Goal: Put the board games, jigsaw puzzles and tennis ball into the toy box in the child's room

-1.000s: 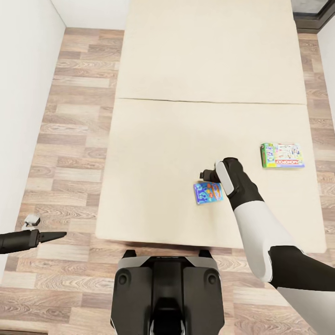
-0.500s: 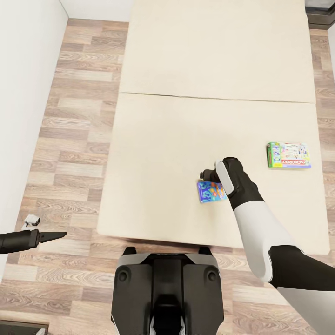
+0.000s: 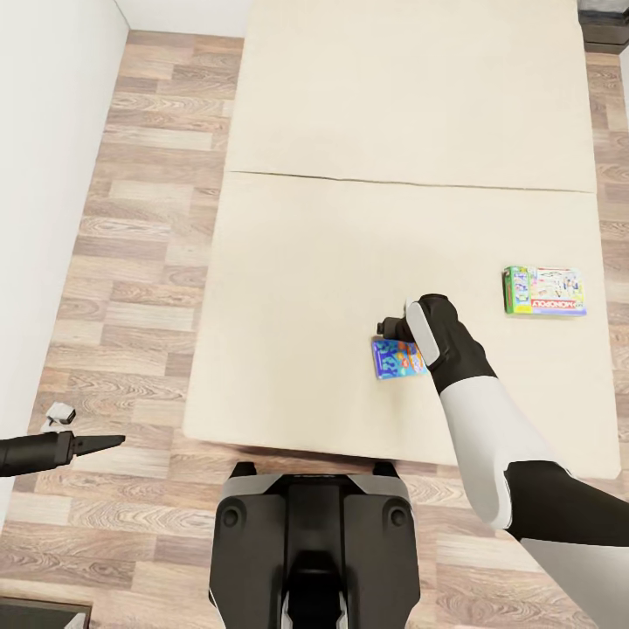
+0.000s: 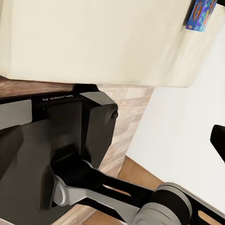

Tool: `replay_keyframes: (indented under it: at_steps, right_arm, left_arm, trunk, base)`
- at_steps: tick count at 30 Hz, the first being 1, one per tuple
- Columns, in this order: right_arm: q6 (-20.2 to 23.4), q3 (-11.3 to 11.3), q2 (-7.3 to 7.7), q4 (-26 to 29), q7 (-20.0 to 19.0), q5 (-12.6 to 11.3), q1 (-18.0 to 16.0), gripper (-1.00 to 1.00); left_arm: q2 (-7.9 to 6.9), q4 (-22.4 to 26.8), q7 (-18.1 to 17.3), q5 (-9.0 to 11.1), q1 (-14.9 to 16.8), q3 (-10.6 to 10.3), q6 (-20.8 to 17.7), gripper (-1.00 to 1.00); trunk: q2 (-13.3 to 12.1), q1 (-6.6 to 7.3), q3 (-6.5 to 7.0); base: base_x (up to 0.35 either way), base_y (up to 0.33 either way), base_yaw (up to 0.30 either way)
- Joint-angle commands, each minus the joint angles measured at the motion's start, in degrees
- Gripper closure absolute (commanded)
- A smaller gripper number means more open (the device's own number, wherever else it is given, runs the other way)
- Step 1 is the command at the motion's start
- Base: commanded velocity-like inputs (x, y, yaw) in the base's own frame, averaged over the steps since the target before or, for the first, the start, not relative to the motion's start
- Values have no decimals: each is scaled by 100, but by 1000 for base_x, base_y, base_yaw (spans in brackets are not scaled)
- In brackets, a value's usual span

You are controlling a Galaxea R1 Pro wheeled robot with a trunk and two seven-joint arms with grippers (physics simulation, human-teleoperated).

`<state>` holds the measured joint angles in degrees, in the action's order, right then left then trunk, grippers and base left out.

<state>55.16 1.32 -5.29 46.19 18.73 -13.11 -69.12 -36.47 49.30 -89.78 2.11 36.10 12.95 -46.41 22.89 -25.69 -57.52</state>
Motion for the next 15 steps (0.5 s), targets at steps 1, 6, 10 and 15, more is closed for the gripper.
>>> replay_keyframes:
  at_steps: [1,6,10,15]
  right_arm:
    - [-30,6,2,-14,61,-120,-2,-100]
    - [-29,11,-5,-3,61,-111,-9,-100]
    - [-24,-7,-13,14,124,-104,-13,-100]
    - [-15,-16,-31,21,368,-106,-16,-100]
  left_arm:
    - [-1,0,-22,-1,2,-3,-61,-100]
    - [-1,0,-22,-1,2,-3,-61,-100]
    - [-1,0,-22,-1,2,-3,-61,-100]
    - [-1,0,-22,-1,2,-3,-61,-100]
  trunk:
    - [3,-9,-7]
    - [3,-9,-7]
    - [3,-9,-7]
    - [3,-9,-7]
  base:
    - [0,0,0]
    - [0,0,0]
    - [0,0,0]
    - [0,0,0]
